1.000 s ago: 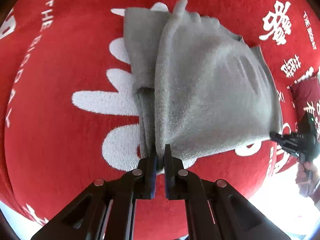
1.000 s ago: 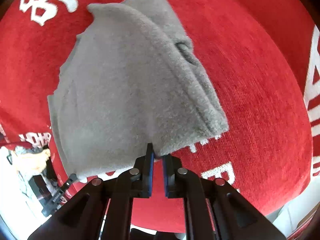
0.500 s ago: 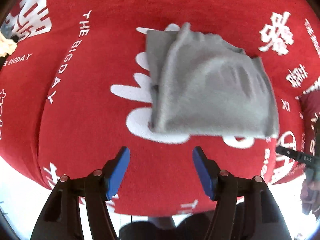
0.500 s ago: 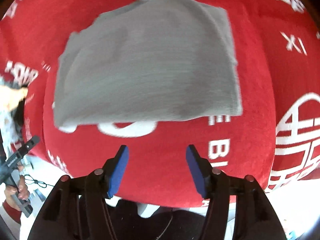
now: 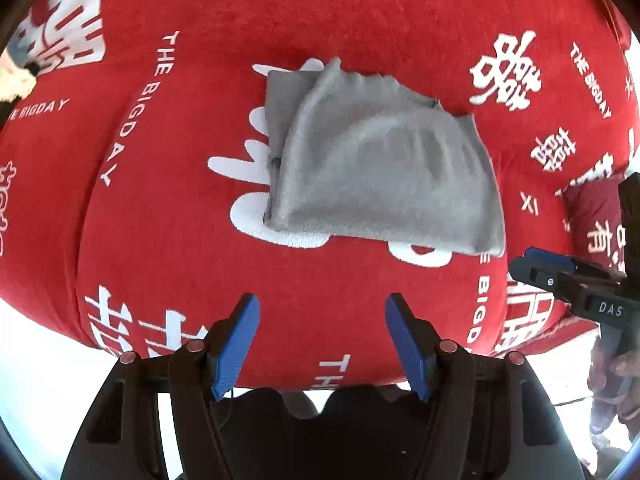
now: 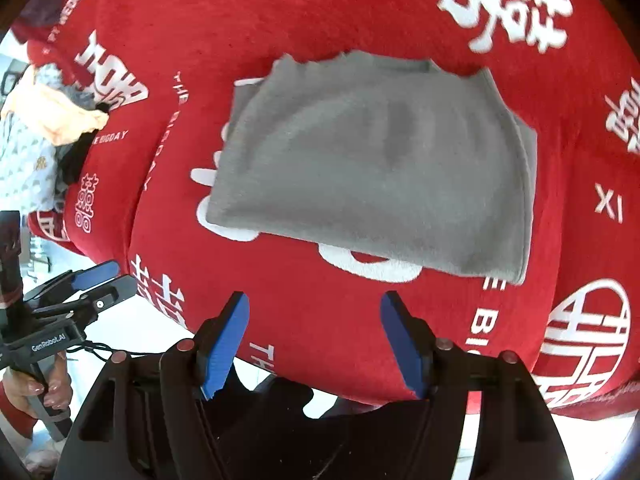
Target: Fold small clothes
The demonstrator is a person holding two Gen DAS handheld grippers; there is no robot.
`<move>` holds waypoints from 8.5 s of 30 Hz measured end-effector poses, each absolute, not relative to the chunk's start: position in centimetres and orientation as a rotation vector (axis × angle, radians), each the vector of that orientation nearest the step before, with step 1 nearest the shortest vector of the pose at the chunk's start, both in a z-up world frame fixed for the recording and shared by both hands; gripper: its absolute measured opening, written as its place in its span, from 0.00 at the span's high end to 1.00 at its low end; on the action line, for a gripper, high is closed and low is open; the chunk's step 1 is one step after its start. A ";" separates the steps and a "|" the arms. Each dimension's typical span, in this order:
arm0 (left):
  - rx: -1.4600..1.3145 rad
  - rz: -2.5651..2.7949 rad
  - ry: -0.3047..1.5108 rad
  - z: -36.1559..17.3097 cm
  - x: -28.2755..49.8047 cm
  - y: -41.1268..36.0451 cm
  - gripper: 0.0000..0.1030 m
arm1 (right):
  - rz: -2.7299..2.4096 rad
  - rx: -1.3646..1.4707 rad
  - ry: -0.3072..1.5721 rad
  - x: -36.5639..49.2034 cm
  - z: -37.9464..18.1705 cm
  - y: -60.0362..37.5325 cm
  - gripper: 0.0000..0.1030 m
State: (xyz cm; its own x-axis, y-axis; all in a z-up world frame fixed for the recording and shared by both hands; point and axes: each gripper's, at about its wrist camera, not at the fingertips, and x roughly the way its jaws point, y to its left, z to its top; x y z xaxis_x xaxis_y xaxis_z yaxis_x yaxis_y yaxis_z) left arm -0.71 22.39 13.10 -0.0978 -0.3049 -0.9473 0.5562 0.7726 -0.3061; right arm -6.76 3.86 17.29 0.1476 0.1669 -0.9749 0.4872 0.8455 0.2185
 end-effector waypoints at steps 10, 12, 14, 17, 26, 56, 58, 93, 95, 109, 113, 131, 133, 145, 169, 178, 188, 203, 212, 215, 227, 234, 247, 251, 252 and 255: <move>0.173 -0.713 1.446 14.9 0.6 23.7 0.36 | -0.273 0.469 1.424 -4.4 20.5 5.1 0.30; 0.151 -0.706 1.446 14.8 0.8 24.1 0.36 | -0.287 0.471 1.423 -4.4 20.6 5.4 0.30; 0.144 -0.705 1.443 14.6 0.8 24.4 0.36 | -0.293 0.483 1.427 -4.6 20.6 5.6 0.30; 0.147 -0.696 1.447 14.1 0.8 24.6 0.36 | -0.294 0.495 1.444 -4.8 20.0 5.8 0.30; 0.158 -0.640 1.485 12.5 1.0 25.6 0.36 | -0.320 0.538 1.459 -5.5 18.8 5.8 0.30; -0.009 -0.622 1.610 2.8 1.9 19.9 0.36 | -0.285 0.723 1.473 -7.6 8.1 1.3 0.30; -0.052 -0.614 1.623 1.8 2.1 19.7 0.36 | -0.249 0.840 1.428 -7.4 6.9 0.7 0.30; 0.147 -0.627 1.546 -1.6 4.8 18.6 0.54 | -0.149 1.457 1.149 -7.1 -3.1 1.2 0.88; 0.118 -0.609 1.545 -1.2 4.4 19.0 0.31 | -0.145 1.453 1.156 -7.0 -3.1 1.2 0.76; -0.434 -0.607 1.709 -3.1 3.3 21.8 0.31 | -0.138 1.556 1.051 -4.2 -3.7 0.9 0.91; -0.585 -0.625 1.702 -3.3 2.8 20.2 0.31 | -0.065 1.505 0.983 -3.9 -1.2 -0.4 0.91; -0.256 -0.505 1.455 -1.7 4.9 13.3 0.84 | 0.072 1.314 1.215 -4.4 -0.3 0.2 0.88; -0.082 -0.546 1.370 -0.5 4.0 11.9 0.85 | 0.072 1.217 1.275 -4.8 1.1 -0.7 0.88; 0.502 -0.720 1.006 2.1 -0.7 7.4 0.85 | 0.135 0.854 1.432 7.9 7.2 -7.6 0.23; 0.607 -0.810 0.890 3.0 -3.8 8.2 0.85 | 0.212 0.160 1.909 21.9 -1.3 5.1 0.86; 0.602 -0.918 0.791 8.1 -7.0 5.5 0.85 | 0.290 0.571 1.510 15.3 6.7 -4.2 0.87; 0.659 -1.148 0.664 12.9 -15.1 -2.9 0.85 | 0.201 0.814 1.116 1.8 14.0 -16.9 0.87; 0.874 -1.305 0.799 4.7 -24.3 -9.3 0.85 | -0.140 1.114 1.098 -14.5 0.0 -26.2 0.84; 0.798 -1.218 0.962 8.2 -20.7 -5.5 0.49 | -0.201 1.151 1.108 -18.4 3.7 -25.1 0.44; 0.729 -1.174 1.011 9.5 -18.5 -4.0 0.37 | -0.181 1.143 1.077 -20.5 5.9 -23.7 0.44; 0.573 -0.837 1.303 1.6 -9.1 -2.8 0.37 | -0.213 0.981 1.299 -20.3 1.6 -18.1 0.95; 0.537 -0.779 1.379 2.2 -9.5 -0.2 0.37 | -0.270 1.042 1.311 -22.5 2.0 -18.2 0.93; 0.426 -0.638 1.376 6.3 -9.4 4.3 0.02 | -0.265 0.871 1.290 -14.1 3.7 -19.4 0.53; 0.396 -0.621 1.398 6.5 -9.7 5.3 0.02 | -0.306 0.922 1.300 -15.1 3.7 -19.9 0.47; 0.384 -0.616 1.409 6.6 -9.8 5.5 0.02 | -0.356 0.871 1.357 -15.4 4.0 -19.7 0.42; 0.387 -0.605 1.436 6.6 -10.4 5.9 0.02 | -0.351 0.849 1.387 -16.5 5.0 -19.4 0.40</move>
State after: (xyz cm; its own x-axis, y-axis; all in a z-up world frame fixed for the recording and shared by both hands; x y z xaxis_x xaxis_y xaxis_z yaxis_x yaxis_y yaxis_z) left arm -10.45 5.93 6.64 0.0256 -0.1539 -0.9877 0.5995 0.7930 -0.1081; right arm -16.46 -19.41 4.98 0.1920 0.2550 -0.9477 0.6747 0.6669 0.3162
